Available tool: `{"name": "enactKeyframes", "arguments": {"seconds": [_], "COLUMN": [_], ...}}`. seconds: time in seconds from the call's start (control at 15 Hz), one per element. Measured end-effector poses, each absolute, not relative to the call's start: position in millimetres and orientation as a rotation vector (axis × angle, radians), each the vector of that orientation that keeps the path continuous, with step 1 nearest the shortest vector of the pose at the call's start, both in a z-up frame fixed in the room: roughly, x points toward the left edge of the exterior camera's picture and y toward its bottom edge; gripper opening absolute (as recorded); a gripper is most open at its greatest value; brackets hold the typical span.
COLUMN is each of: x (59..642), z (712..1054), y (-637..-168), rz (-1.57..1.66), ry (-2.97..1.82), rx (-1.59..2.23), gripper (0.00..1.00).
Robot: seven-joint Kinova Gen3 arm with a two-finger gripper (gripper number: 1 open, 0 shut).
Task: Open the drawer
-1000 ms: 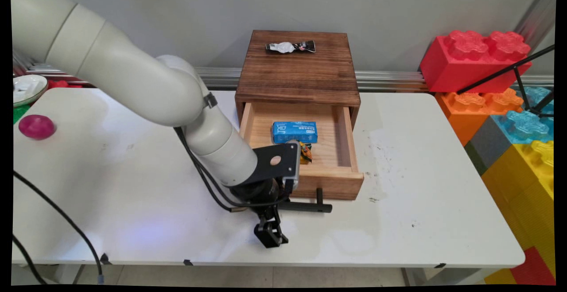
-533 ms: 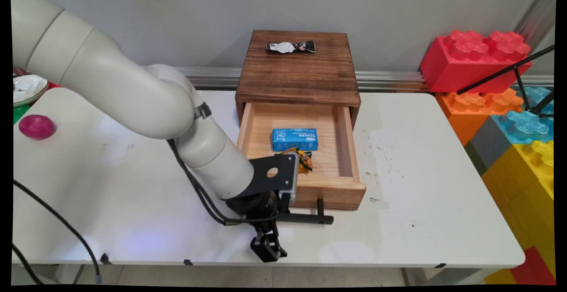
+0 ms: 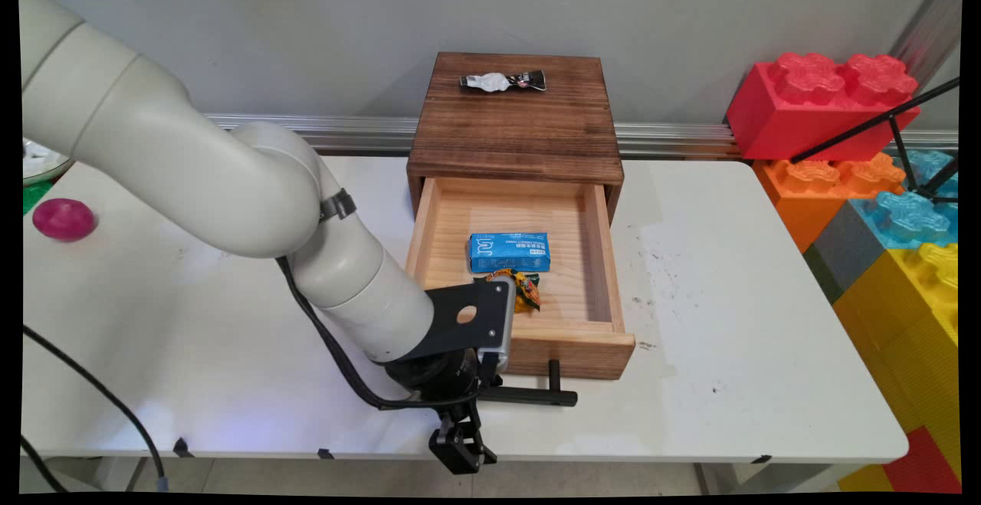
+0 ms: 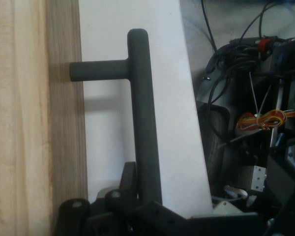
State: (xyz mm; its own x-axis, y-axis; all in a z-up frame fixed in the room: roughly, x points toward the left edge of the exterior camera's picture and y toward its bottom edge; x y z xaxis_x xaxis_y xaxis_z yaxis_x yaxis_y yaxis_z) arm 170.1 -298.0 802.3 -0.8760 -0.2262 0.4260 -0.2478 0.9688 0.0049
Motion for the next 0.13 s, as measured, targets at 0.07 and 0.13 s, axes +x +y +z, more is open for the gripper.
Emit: {"name": "enactKeyframes", "arguments": {"seconds": [0.07, 0.13], "x": [170.5, 171.2], "z": [804.1, 806.6], "y": [-296.4, -294.9], "rz": [0.071, 0.076], "ry": [-2.679, -2.675], "rx": [0.337, 0.332], "gripper": [1.0, 1.0]}}
